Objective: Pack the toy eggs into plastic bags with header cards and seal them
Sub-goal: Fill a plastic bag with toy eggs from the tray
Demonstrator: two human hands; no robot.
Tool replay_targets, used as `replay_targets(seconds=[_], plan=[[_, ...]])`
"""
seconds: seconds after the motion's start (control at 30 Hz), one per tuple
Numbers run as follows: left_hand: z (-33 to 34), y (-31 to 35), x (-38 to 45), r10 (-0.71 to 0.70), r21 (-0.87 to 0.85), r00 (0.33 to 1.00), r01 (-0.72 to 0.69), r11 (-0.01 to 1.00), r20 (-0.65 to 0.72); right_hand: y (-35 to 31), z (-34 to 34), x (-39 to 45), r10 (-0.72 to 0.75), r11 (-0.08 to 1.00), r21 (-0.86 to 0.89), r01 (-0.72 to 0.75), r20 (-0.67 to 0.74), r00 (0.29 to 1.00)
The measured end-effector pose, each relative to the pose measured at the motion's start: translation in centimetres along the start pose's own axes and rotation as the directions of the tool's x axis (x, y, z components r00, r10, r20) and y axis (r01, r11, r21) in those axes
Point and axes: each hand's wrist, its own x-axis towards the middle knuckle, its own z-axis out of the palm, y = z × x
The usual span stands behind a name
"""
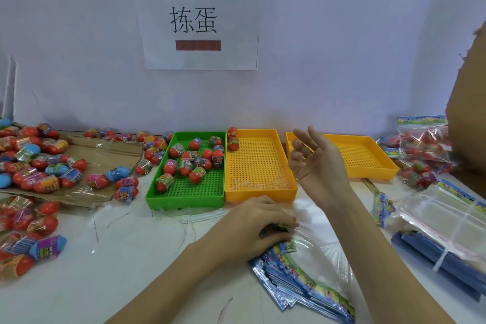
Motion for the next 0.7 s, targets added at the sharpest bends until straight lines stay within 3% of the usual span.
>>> replay_targets(seconds=[0.17, 0.23, 0.3, 0.37, 0.43, 0.5, 0.6, 0.7], plan=[[-0.1, -0.4, -0.3, -0.051, 0.010, 0.996, 0.052, 0.999, -0.071, 0.4, -0.4, 0.2, 0.034, 0.999, -0.038, -0.035, -0.027, 0.999], [-0.5, -0.6, -0.3, -0.134, -0.088, 0.975, 0.120, 0.989, -0.179, 0.3, -0.5, 0.3, 0.040, 0.998, -0.038, -0.041, -0.029, 0.999], [-1.1, -0.9, -0.3, -0.298, -0.280, 0.904, 0.213, 0.936, -0.305, -0.2, -0.7, 0.4, 0.035, 0.997, -0.071, -0.036, -0.015, 0.999], [-2.2, -1.3, 0.0, -0.468, -0.491, 0.793, 0.251, 0.834, -0.390, -0.8, -0.8, 0.6, 0.020, 0.969, -0.246, -0.015, 0.019, 1.000], [-3.3, -1.6, 0.1, -0.592, -0.657, 0.695, 0.226, 0.719, -0.409, -1.0, -0.9, 0.7, -0.024, 0.836, -0.544, 0.069, 0.089, 0.996], [-4.1, -1.9, 0.0, -0.662, -0.747, 0.633, 0.193, 0.636, -0.400, -0.7, -1.0, 0.4, -0.005, 0.690, -0.712, 0.129, 0.174, 0.985], [-4.4, -2.1, -0.1, -0.699, -0.793, 0.597, 0.165, 0.587, -0.394, 0.5, -1.1, 0.2, 0.046, 0.727, -0.682, 0.084, 0.170, 0.984], [-4.6, -2.2, 0.1, -0.693, -0.778, 0.607, 0.188, 0.600, -0.388, 1.0, -0.8, 0.2, 0.003, 0.785, -0.617, 0.062, 0.104, 0.995]])
